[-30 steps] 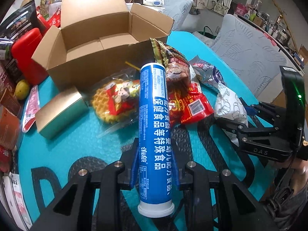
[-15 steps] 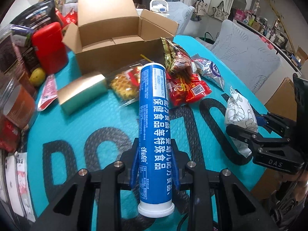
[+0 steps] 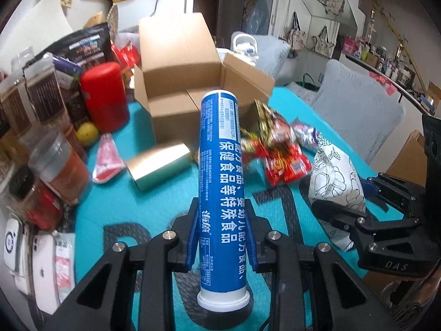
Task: Organize snacks
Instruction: 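Carry the blue tube and white pastry bag into the cardboard box with both grippers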
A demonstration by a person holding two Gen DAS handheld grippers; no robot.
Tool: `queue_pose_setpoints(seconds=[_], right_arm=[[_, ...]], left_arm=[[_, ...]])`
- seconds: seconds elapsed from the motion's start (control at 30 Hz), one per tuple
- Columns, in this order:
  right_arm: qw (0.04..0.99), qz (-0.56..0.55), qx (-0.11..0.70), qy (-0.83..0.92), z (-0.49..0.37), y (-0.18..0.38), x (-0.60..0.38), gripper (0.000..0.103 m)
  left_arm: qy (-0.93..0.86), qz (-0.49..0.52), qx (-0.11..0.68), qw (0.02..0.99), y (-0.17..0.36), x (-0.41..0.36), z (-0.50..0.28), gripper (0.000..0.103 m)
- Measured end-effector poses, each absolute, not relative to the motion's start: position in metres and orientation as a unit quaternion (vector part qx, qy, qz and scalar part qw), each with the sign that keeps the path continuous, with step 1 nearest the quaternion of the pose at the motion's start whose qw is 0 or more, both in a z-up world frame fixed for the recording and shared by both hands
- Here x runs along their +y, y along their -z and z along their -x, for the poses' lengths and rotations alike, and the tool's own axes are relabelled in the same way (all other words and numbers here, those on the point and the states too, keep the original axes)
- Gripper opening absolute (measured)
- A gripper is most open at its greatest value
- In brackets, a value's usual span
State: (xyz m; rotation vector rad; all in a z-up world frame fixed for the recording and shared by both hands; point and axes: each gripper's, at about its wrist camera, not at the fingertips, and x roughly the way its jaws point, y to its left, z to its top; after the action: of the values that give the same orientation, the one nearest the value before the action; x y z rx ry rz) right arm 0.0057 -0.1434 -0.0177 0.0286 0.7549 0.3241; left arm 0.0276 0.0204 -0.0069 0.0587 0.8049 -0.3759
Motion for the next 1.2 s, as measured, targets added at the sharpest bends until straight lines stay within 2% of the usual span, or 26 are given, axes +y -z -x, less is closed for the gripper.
queue_pose_setpoints(seconds=[0.63,0.97,1.2], right_arm=[[0.933,0.009,0.31,-0.182,-0.096,-0.061,-0.137,0.058],[0.94,0.016,0.297,-0.167,-0.163,-0.074,-0.148,0.057],[0.94,0.009,0.303,-0.156,-0.208,-0.07,-0.16,0.057]], left_arm=[[0.185,-0.034,0.297,0.936,-0.073,0.014,-0.107,0.028],[0.188,-0.04,0.276,0.942,-0.088,-0.003,-0.166,0.028],[0.185,-0.035,0.285,0.94,-0.081,-0.011,-0.219,0.028]])
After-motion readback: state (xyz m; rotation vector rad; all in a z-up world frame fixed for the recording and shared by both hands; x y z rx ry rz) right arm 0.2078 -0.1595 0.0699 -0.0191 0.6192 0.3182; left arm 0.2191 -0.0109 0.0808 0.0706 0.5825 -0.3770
